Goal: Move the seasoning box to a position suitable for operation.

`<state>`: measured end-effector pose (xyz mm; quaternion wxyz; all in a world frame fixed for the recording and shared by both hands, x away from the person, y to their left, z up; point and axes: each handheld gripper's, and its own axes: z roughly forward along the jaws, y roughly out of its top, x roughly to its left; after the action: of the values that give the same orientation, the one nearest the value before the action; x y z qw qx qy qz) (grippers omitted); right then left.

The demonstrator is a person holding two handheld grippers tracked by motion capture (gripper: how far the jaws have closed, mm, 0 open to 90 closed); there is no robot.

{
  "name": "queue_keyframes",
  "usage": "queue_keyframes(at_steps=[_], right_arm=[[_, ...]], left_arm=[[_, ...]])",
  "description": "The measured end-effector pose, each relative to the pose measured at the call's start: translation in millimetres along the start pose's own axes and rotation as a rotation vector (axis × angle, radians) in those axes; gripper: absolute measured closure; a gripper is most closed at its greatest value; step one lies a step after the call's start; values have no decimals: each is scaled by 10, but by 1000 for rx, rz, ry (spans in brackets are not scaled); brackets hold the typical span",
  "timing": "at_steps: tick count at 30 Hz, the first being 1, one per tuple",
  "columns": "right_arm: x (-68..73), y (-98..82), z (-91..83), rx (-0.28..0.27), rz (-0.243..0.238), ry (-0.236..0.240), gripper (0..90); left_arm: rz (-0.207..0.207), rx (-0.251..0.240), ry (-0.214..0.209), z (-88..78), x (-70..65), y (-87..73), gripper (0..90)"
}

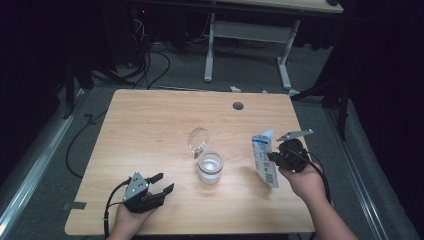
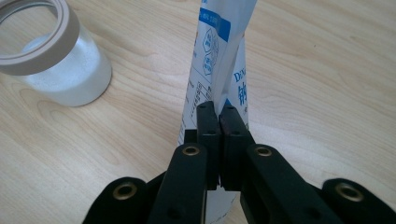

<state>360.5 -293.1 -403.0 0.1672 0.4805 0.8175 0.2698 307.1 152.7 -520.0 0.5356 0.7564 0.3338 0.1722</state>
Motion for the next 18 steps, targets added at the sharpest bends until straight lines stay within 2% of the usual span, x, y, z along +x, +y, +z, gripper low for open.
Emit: queue_keyframes(at_steps=[8,17,18], right_arm=[[0,-163,21,-121,31,7,890],[24,-340,47,-235,35,7,889],[30,-363,49,-245,49,15,890]], left_arm=[[8,13,11,22,2,-11,424],[8,15,27,4,78,-9,421],[9,15,26,2,88,-6,421]])
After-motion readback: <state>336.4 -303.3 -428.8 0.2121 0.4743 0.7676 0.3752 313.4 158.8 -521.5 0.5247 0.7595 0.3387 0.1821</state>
